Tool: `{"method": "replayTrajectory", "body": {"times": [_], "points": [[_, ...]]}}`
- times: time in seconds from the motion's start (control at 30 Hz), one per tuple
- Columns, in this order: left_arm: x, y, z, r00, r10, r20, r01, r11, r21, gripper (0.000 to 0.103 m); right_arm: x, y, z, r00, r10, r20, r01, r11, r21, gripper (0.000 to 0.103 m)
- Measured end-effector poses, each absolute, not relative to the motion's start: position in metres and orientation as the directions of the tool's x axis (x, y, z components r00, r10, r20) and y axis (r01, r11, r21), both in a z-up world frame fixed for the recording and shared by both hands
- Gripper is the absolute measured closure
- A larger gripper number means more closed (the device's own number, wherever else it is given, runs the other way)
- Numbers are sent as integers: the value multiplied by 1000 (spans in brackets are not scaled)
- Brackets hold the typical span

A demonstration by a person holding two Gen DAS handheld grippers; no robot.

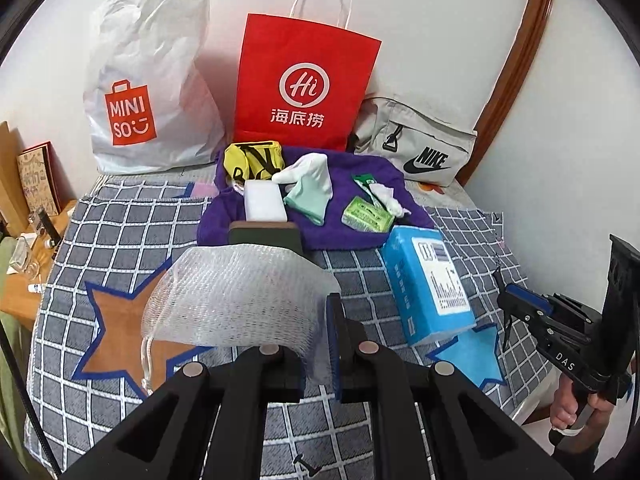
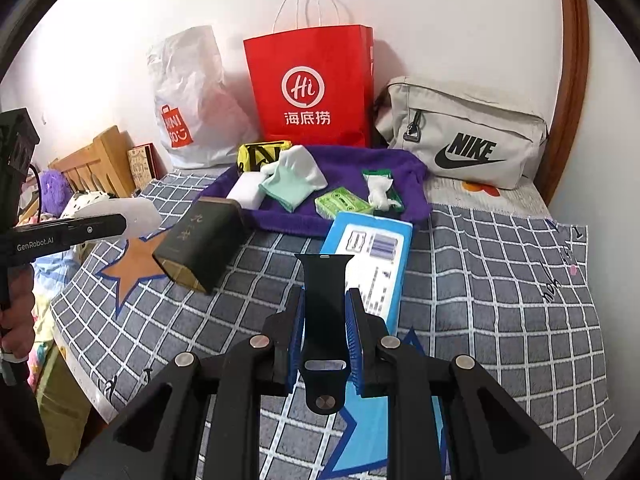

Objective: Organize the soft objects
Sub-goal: 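Lift the mesh bag with the left tool while the right tool carries the strap toward the towel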

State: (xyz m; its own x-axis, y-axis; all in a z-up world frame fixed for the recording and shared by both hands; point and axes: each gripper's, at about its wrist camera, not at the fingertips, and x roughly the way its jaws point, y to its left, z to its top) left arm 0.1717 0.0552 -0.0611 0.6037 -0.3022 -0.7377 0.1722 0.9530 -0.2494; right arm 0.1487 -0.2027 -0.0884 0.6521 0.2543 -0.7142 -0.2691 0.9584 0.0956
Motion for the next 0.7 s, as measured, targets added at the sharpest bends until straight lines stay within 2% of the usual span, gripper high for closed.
{"method": "replayTrajectory", "body": {"times": [0.7], "points": [[242, 51, -62, 615, -306, -727, 129, 948, -290, 94, 235, -196, -72, 651, 281, -705, -303, 948, 98, 83]]}}
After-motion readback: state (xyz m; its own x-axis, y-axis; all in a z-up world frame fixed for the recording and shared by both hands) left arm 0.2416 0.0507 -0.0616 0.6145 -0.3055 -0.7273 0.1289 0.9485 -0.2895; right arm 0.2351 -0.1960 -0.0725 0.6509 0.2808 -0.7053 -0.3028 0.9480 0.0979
